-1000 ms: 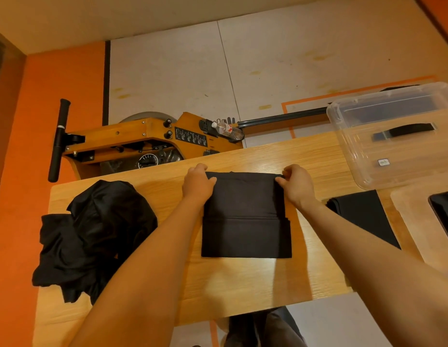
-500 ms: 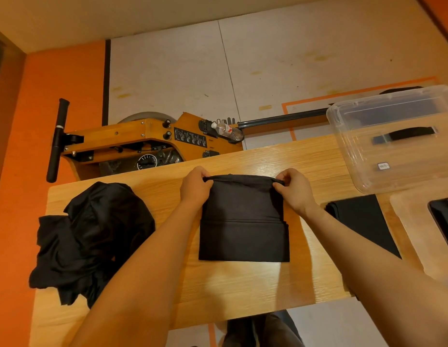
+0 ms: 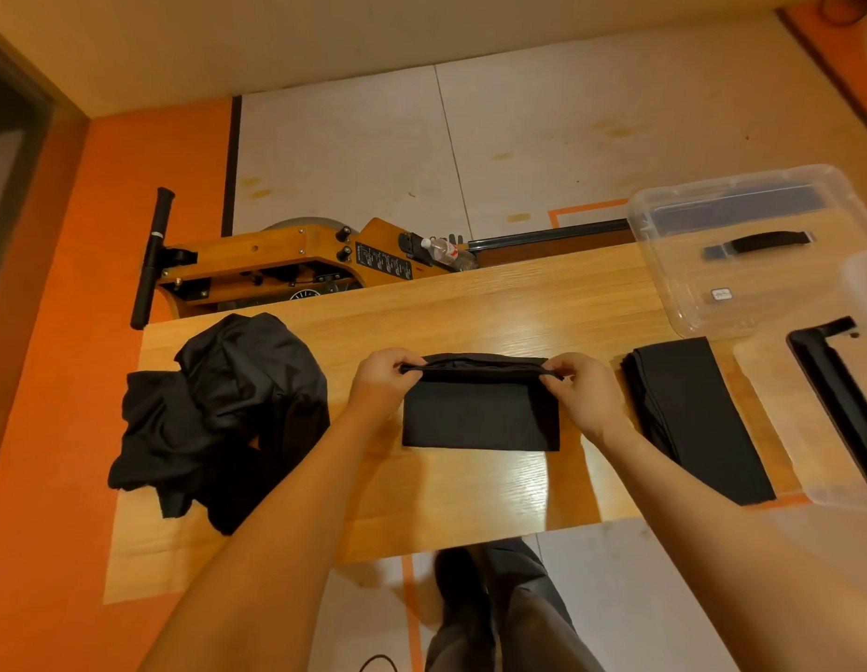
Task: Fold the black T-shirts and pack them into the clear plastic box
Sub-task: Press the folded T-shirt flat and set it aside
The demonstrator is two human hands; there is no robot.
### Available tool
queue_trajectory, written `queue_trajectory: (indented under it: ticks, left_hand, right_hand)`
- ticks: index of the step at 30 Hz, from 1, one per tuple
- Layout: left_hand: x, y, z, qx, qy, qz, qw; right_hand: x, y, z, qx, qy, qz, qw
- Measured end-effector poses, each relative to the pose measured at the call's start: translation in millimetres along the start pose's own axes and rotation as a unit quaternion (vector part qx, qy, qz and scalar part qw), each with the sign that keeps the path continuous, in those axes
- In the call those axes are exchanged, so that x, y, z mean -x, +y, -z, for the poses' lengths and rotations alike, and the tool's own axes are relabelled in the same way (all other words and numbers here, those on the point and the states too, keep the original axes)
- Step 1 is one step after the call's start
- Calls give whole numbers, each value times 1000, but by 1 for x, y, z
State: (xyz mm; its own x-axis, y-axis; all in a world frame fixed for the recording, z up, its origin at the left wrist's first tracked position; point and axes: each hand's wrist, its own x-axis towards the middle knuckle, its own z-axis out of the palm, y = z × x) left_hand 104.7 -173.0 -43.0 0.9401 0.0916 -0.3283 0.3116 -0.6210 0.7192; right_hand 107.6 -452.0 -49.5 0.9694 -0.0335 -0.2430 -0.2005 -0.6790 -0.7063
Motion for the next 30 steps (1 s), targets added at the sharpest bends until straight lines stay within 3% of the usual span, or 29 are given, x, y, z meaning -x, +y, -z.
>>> queue_trajectory:
  ticks: [12, 20, 22, 27, 30]
  left_hand:
    - [46, -27, -10, -230, -91, -50, 968]
    - [54, -39, -18, -278, -98, -71, 953]
    - [57, -41, -19, -278, -80, -92, 953]
    - [60, -41, -34, -254, 85, -178, 947]
    - [50, -27, -44, -315, 34, -150, 936]
  right_hand:
    - [62, 28, -13, 187, -37, 115, 975]
    - [76, 43, -22, 239, -27, 139, 961]
    - [79, 43, -24, 244, -9, 149, 958]
    - [73, 21, -39, 221, 55, 149, 962]
    - [61, 4, -59, 222, 39, 148, 963]
